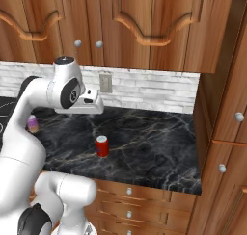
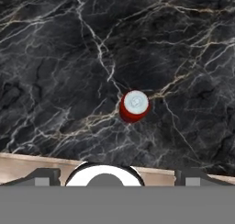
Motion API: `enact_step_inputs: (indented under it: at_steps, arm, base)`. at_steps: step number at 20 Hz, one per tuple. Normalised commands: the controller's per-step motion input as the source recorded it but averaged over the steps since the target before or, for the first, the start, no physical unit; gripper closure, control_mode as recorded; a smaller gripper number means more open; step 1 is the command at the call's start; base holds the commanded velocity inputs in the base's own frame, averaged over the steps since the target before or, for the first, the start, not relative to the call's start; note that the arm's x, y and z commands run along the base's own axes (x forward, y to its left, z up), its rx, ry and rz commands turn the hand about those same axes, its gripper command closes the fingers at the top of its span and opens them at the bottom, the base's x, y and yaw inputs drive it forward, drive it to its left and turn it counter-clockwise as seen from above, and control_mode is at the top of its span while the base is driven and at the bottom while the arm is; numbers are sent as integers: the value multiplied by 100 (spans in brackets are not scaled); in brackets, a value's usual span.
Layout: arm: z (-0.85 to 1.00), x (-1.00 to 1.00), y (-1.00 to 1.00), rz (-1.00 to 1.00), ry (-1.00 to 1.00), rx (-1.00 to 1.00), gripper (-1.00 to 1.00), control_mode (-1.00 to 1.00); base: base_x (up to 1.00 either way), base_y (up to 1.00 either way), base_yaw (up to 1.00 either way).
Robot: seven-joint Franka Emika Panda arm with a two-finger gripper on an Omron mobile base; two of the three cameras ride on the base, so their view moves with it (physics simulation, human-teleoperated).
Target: Four empty soda cans are scattered around the kitchen. Gather all the cans and cluster them next to the stove for recycling.
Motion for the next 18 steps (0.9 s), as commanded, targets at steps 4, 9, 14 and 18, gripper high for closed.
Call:
enact_step_inputs:
  at_steps: [4,9,14,18]
  arm:
    - [-30,4,-10,0,-4,-14,-100,-100]
    - [-31,3,-9,0,-7,-6,-100,-100]
    - [-25,5,-12,0,-7,0,-100,-100]
    - [-22,12,-7,0,-6,4,-100,-100]
  base:
    - [0,0,0]
    - [0,0,0]
    - [0,0,0]
    - [0,0,0]
